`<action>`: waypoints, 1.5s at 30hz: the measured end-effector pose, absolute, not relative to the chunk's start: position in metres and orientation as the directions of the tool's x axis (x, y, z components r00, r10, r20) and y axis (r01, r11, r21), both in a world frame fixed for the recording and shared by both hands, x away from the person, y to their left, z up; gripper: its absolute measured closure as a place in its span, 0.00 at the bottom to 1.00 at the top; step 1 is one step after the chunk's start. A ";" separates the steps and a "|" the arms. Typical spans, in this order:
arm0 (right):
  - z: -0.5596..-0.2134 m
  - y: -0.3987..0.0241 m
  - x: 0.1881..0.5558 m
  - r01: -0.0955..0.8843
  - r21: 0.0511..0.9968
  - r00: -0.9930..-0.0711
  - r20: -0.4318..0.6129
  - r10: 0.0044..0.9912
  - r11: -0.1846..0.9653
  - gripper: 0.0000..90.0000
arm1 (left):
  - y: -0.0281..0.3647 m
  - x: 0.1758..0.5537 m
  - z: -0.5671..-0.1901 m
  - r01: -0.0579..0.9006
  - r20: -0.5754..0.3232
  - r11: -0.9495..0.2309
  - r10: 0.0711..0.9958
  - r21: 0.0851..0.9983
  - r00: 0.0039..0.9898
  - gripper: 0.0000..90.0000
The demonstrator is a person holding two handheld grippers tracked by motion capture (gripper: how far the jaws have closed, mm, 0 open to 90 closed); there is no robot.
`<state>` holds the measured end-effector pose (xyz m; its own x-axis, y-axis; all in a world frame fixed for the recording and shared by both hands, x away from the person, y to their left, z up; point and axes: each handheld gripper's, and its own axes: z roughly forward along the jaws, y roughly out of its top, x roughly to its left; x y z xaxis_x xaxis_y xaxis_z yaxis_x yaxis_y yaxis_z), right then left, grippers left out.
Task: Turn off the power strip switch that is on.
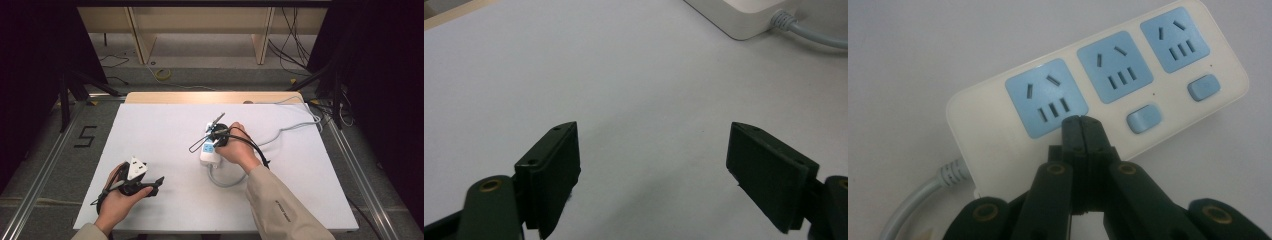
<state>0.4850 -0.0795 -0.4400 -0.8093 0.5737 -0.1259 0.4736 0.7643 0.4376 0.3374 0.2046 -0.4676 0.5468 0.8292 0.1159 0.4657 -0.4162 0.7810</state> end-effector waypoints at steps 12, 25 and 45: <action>-0.441 -0.082 0.485 0.483 0.456 -0.801 -0.115 0.587 0.748 1.00 | 0.204 0.338 -0.468 0.470 0.112 -0.414 0.830 0.780 0.546 0.24; -0.441 -0.083 0.484 0.488 0.480 -0.800 -0.087 0.594 0.728 1.00 | 0.205 0.338 -0.468 0.470 0.113 -0.415 0.830 0.779 0.546 0.24; -0.438 -0.095 0.480 0.488 0.533 -0.789 -0.069 0.610 0.691 0.98 | 0.205 0.338 -0.469 0.470 0.112 -0.410 0.833 0.782 0.542 0.24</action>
